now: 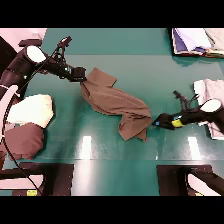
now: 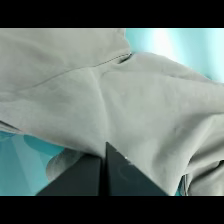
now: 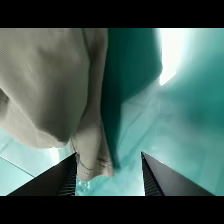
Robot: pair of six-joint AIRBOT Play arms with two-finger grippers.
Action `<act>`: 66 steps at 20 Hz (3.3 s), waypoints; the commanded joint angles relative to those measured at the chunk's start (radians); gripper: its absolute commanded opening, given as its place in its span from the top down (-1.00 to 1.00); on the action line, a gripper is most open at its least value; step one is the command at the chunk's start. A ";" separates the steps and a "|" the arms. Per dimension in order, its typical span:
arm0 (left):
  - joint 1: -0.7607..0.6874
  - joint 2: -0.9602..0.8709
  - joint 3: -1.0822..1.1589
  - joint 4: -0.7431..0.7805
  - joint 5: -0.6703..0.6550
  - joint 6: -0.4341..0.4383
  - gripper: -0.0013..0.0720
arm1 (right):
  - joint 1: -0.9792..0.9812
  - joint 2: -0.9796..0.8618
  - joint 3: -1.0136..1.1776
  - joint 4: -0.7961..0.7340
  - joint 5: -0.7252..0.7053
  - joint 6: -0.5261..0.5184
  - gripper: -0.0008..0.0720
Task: Fold the shirts.
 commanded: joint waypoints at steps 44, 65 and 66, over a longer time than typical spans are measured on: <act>0.001 -0.014 0.086 0.174 0.017 0.001 0.91 | -0.118 -0.556 1.276 -0.507 0.299 0.071 0.94; 0.315 0.304 -0.517 0.190 -0.183 0.000 -0.72 | -0.346 -0.170 0.542 -0.041 0.256 -0.069 -0.08; 0.315 0.308 -0.576 0.177 -0.157 -0.001 -0.72 | -0.345 -0.150 0.514 -0.042 0.247 -0.069 -0.08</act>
